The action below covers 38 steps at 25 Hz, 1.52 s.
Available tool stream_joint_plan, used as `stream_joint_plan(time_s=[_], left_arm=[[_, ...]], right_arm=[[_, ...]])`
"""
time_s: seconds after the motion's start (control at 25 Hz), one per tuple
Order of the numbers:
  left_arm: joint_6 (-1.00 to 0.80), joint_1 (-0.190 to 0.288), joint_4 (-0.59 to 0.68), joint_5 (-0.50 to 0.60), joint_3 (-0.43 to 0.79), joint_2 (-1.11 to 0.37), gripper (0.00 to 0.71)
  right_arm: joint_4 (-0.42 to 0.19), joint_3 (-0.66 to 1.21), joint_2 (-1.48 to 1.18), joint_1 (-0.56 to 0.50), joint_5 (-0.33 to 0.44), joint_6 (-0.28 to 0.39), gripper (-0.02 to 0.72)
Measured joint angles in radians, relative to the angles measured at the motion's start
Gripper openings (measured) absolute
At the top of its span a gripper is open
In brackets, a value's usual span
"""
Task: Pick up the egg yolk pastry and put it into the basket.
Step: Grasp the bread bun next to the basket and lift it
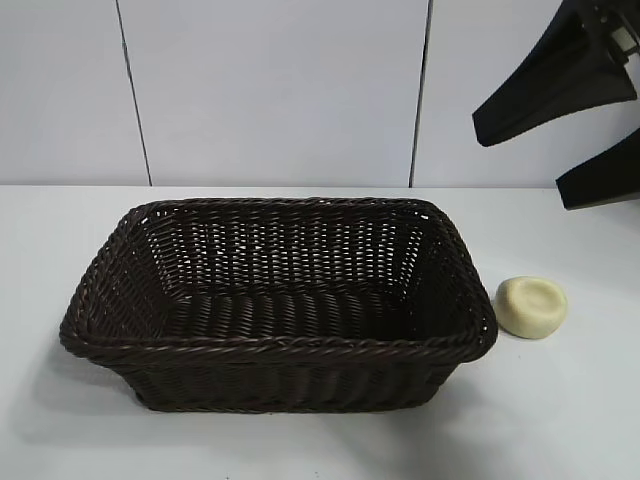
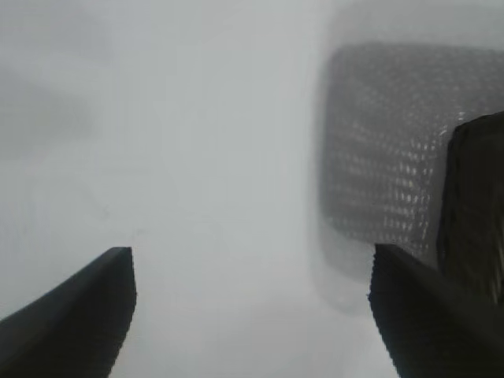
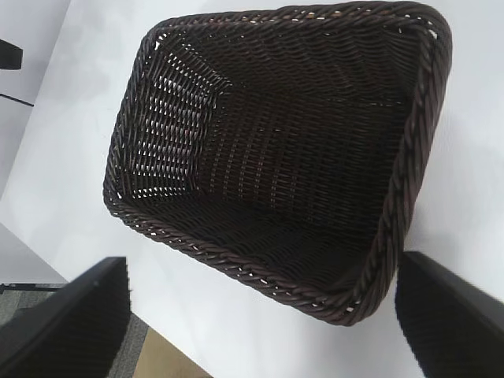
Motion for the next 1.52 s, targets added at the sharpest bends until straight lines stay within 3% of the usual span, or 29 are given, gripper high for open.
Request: stream_joint_plan(time_s=[0.24,0.4,0.92,1.16,1.52], left_arm=[[0.013,0.0,-0.001,0.043,0.015,-0.167,0.592],[0.036,0.0,-0.001,0.05,0.097,-0.339,0.592],[0.039,0.0,-0.001,0.06,0.539,-0.902,0.592],[0.039,0.0,-0.001,0.012,0.75,-1.148,0.592],[0.039,0.0,-0.004,-0.027,0.779,-1.291,0.592]], right_arm=[[0.0,0.0,0.0,0.0,0.001,0.0,0.655],[0.0,0.0,0.0,0.0,0.001,0.0,0.655],[0.0,0.0,0.0,0.0,0.006,0.0,0.655],[0.0,0.0,0.0,0.0,0.017,0.0,0.655],[0.0,0.0,0.0,0.0,0.018,0.0,0.655]])
